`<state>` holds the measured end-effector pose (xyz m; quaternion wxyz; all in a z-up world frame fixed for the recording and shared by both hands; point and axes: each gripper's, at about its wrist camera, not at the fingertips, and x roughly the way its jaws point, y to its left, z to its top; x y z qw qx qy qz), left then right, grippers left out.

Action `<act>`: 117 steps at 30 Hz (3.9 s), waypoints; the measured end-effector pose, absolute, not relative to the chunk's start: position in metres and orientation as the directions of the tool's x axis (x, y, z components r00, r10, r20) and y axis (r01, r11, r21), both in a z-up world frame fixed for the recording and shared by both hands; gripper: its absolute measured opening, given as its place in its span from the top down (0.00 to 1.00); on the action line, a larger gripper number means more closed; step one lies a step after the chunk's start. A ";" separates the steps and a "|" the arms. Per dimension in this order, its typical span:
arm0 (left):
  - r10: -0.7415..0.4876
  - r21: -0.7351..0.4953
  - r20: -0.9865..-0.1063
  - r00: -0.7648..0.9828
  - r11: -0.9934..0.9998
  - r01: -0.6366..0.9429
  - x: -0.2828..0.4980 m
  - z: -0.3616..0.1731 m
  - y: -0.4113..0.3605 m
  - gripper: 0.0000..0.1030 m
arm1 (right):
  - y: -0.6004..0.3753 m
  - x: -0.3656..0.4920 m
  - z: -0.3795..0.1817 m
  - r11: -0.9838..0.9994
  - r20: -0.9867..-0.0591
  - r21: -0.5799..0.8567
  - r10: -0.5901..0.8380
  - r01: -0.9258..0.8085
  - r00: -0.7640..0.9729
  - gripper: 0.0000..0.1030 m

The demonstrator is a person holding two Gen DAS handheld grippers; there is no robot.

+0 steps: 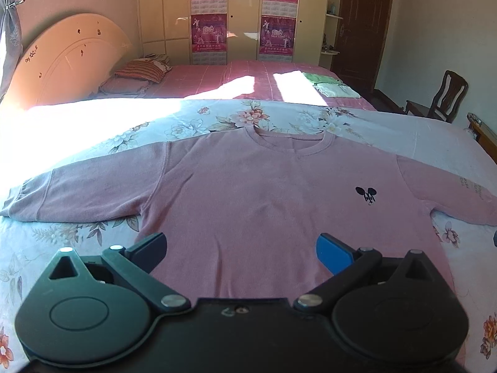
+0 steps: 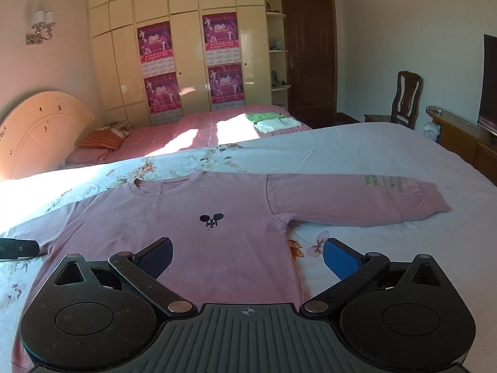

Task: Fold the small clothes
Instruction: 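Move the right tool toward the sweater sleeve cuff, then grasp the sleeve cuff with the right tool and lift it, then fold the sweater side and sleeve across the body with the right tool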

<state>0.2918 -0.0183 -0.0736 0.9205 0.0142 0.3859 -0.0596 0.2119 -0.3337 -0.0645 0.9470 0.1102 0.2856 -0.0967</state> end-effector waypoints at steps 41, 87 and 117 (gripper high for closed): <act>-0.029 0.097 -0.758 0.651 0.983 0.158 0.416 -0.154 -0.158 0.04 | -0.644 0.280 -0.180 0.652 -0.767 0.287 -0.283 0.702 0.576 0.73; -0.389 -0.096 -0.757 0.525 0.861 0.500 0.410 -0.175 -0.209 0.13 | -0.418 0.330 -0.143 0.955 -0.684 0.200 -0.023 0.217 0.729 0.41; -0.292 -0.130 -0.479 0.828 0.956 0.262 0.431 -0.118 -0.132 0.91 | -0.418 0.351 -0.179 0.949 -0.722 0.214 -0.006 0.230 0.692 0.45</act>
